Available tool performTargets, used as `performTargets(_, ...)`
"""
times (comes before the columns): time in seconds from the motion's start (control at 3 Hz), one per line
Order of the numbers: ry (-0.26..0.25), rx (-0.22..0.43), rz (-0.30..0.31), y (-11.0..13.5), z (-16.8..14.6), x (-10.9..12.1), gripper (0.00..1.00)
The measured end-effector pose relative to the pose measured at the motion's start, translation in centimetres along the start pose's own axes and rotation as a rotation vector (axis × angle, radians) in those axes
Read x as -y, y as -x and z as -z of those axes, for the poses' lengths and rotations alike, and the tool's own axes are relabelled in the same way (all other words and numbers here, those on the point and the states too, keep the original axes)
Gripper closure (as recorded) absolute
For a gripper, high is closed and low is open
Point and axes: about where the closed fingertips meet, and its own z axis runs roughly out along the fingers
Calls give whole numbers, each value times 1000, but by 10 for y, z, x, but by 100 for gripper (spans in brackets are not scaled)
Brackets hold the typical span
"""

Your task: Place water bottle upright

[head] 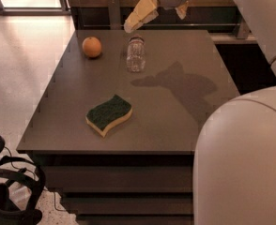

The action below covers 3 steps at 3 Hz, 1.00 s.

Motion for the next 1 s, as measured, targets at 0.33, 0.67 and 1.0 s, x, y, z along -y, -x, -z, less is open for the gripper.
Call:
performTargets(0.33,-10,-27,-63,9,-19,-10,0)
performTargets(0.67,-28,-46,-92,13,-32,-15,0)
performTargets(1.0,-39,-74,-97,25,-53,-16,0)
